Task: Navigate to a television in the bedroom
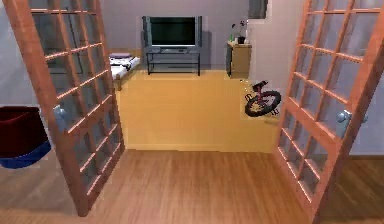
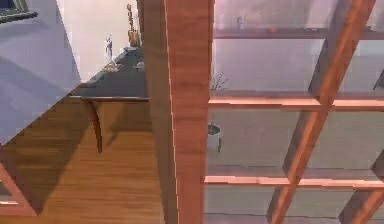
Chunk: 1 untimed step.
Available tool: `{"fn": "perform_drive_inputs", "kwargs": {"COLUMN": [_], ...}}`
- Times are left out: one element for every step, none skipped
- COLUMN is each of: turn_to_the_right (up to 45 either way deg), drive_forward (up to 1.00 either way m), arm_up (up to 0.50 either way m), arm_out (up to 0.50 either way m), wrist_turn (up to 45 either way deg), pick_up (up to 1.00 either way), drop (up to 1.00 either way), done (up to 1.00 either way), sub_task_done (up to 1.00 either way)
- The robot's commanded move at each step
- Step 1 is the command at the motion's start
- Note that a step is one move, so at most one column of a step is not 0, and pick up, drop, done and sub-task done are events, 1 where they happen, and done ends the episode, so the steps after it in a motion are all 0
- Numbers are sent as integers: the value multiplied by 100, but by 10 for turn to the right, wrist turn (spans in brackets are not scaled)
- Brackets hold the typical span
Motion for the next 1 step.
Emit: {"fn": "perform_drive_inputs", "kwargs": {"turn_to_the_right": [0], "drive_forward": [100], "arm_up": [0], "arm_out": [0], "wrist_turn": [0], "pick_up": [0], "drop": [0], "done": [0], "sub_task_done": [0]}}
